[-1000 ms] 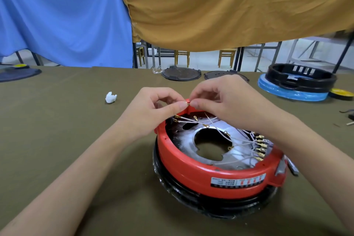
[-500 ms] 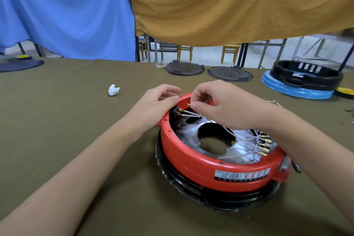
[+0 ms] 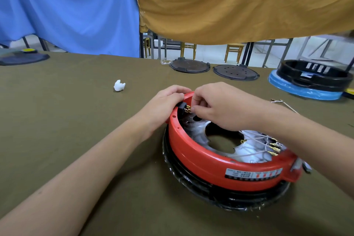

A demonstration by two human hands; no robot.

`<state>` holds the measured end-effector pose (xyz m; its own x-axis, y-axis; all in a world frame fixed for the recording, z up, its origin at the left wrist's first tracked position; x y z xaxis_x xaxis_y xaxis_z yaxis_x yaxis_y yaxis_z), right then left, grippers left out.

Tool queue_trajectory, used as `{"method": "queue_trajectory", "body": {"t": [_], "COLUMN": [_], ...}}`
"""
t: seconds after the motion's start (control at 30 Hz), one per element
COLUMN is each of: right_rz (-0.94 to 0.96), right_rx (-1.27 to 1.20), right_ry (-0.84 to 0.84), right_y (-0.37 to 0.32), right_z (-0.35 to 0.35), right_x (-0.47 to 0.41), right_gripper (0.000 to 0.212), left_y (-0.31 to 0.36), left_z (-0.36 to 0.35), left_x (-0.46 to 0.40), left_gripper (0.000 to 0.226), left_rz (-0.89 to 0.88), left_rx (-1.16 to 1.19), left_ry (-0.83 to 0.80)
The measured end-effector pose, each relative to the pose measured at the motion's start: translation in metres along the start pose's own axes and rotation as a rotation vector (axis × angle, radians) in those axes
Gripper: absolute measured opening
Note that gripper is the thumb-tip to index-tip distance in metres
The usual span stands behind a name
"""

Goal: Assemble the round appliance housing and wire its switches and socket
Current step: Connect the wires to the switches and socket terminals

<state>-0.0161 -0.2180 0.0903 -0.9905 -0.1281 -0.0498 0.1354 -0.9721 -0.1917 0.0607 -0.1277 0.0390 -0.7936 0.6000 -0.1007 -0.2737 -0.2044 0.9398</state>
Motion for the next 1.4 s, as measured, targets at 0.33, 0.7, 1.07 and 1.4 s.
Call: {"method": "queue_trajectory", "body": {"t": [0.33, 0.7, 1.07, 1.4], "right_rz": [0.008, 0.000, -0.044, -0.099], "right_rx": [-0.038, -0.056, 0.014, -0.141], "right_ry": [0.071, 0.088, 0.142, 0.202], "right_y": [0.002, 0.002, -0.006, 0.012], "right_z": [0.003, -0.005, -0.008, 0.009], "right_x": [-0.001, -0.003, 0.000, 0.004], "right_gripper": [0.024, 0.026, 0.030, 0.016], "left_y": [0.002, 0.002, 0.000, -0.003], "left_z": [-0.002, -0.003, -0.006, -0.007], "left_x": [0.002, 0.003, 0.002, 0.002], "left_gripper": [0.030, 0.030, 0.029, 0.028], "left_rz": [0.012, 0.016, 0.012, 0.021], "left_rx": [0.022, 0.050, 0.088, 0.101], "left_ry": [-0.016, -0.011, 0.002, -0.023]}}
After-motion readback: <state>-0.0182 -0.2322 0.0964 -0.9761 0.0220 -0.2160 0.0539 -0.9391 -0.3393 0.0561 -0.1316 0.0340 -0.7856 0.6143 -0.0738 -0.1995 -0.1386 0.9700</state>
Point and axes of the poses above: each hand's wrist, its own x-axis away from the middle knuckle, its own z-axis out of the back of the hand, y = z × x, the point moved 7 cm from there along -x, towards the middle knuckle, and after that the axes turned 5 degrees about -y, right-handed, at the moved point
